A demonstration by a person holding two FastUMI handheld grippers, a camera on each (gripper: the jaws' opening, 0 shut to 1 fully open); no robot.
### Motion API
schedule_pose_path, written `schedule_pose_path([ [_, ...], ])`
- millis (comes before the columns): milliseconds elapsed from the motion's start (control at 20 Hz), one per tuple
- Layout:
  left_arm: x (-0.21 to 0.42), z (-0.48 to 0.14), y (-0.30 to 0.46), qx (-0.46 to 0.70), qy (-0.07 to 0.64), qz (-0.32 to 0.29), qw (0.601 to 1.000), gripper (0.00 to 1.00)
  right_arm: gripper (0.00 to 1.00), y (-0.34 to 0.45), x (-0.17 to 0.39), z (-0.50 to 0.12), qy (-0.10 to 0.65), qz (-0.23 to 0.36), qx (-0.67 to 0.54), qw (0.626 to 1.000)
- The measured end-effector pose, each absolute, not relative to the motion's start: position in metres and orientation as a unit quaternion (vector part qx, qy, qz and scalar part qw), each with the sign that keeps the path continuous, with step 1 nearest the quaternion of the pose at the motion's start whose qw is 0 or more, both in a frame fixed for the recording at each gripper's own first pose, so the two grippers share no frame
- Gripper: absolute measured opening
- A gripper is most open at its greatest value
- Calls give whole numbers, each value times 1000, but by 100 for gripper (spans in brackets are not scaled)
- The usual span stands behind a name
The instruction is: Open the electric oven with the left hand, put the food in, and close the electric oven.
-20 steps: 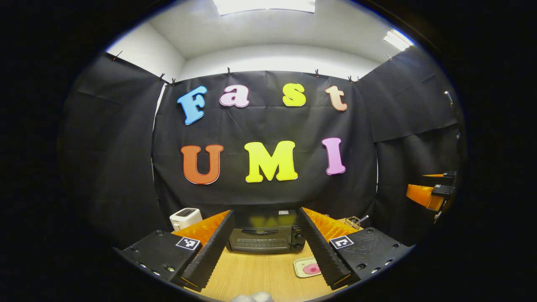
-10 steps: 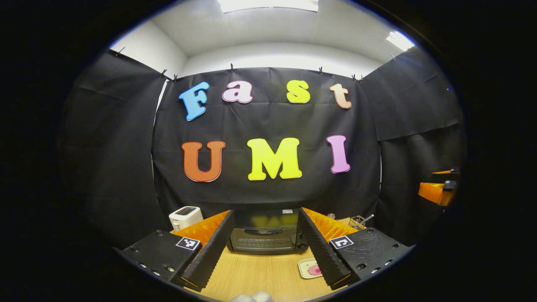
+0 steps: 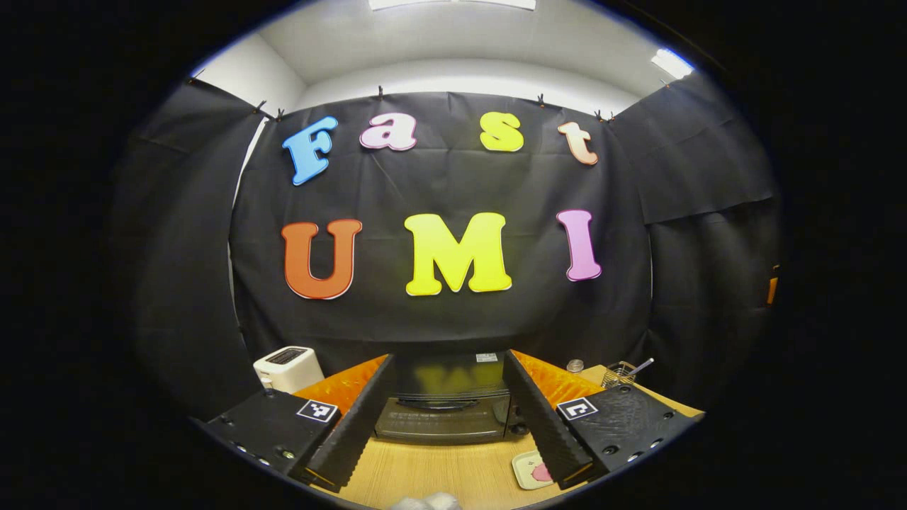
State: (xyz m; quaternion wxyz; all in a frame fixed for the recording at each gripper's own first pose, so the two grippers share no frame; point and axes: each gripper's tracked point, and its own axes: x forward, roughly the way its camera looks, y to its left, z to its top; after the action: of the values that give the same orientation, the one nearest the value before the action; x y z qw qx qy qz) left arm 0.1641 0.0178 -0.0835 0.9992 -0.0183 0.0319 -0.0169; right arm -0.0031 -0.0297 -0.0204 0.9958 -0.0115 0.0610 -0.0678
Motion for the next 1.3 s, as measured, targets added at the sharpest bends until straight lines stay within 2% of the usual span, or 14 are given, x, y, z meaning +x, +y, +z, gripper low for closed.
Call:
schedule_pose_path([
  [150,206,-114,24,-18,54,-9,998,96,96,-39,-4,-29,79,-85,-19,993],
  [200,218,-127,24,-23,66,-7,998,96,100,-42,-4,-31,84,-91,-23,992],
  [300,237,-153,22,-28,86,-7,996,96,96,-44,-4,-33,91,-100,-28,990],
  [500,267,-196,24,-28,122,-5,992,96,96,-48,-4,-40,106,-112,-36,987],
  [850,281,-249,21,-21,183,-14,983,97,96,-48,1,-58,132,-115,-28,984],
  [900,285,-243,22,-2,163,-18,987,97,97,-47,3,-59,133,-113,-28,984],
  [1300,275,-247,20,-14,177,-23,984,95,96,-37,-1,-68,142,-95,-27,985],
])
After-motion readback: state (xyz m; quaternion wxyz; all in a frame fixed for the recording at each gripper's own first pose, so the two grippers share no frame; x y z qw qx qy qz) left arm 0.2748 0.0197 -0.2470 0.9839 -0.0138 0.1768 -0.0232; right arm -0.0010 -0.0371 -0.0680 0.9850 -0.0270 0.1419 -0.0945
